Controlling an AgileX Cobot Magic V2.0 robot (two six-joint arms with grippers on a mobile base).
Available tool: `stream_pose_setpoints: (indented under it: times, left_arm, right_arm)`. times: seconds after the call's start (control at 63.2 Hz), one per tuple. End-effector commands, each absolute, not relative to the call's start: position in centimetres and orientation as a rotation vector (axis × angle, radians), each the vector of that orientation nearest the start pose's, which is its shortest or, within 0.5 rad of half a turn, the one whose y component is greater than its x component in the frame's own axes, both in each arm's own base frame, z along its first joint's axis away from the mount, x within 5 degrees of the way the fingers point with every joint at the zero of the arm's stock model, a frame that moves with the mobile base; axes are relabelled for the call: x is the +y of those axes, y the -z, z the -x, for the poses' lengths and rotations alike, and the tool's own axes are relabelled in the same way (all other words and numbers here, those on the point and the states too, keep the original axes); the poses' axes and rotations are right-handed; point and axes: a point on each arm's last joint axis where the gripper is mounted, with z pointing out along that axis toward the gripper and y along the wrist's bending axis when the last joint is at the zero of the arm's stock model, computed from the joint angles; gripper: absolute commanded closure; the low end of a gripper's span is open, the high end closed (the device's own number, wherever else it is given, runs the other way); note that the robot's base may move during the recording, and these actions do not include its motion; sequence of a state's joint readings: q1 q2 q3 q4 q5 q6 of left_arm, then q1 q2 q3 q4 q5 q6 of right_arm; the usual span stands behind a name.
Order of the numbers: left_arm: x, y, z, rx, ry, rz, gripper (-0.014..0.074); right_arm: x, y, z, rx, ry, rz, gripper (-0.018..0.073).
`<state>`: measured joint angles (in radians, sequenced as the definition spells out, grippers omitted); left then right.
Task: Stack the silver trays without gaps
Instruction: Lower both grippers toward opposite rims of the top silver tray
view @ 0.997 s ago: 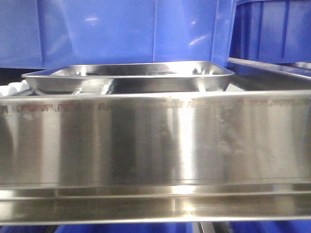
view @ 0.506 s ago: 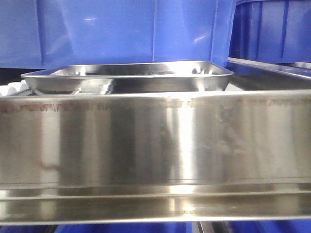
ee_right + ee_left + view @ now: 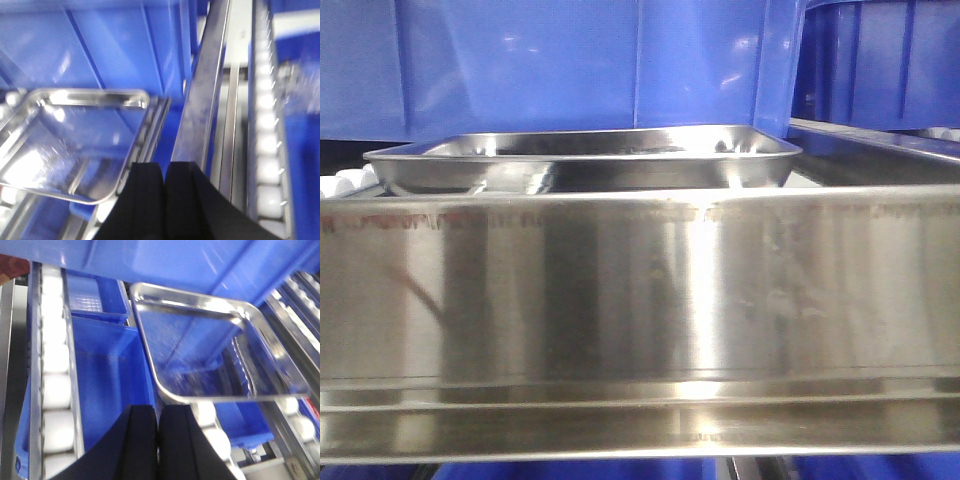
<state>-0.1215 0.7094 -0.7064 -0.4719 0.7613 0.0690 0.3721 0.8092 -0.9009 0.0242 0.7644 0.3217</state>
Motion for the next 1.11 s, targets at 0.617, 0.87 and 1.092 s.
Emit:
stream_pose_setpoints:
  times: [0.617,0.87,1.092]
  left_arm:
    - [-11.8,-35.6,-20.4,2.194,0.673,-0.203,0.061]
    - [-11.8,-34.3,-21.9,2.231,0.596,-0.208,0.061]
    - [-11.5,-33.1,-23.4,2.261,0.527,-0.2,0.061]
  right_arm:
    - [12.0,-35.5,-21.8,2.371,-0.276,0.151,0.0636]
    - [13.5,-35.1,-23.7,2.417,-0.269,0.146,0.0636]
    - [13.9,-34.2,-24.4,2.443,-0.255,0.151,0.0637]
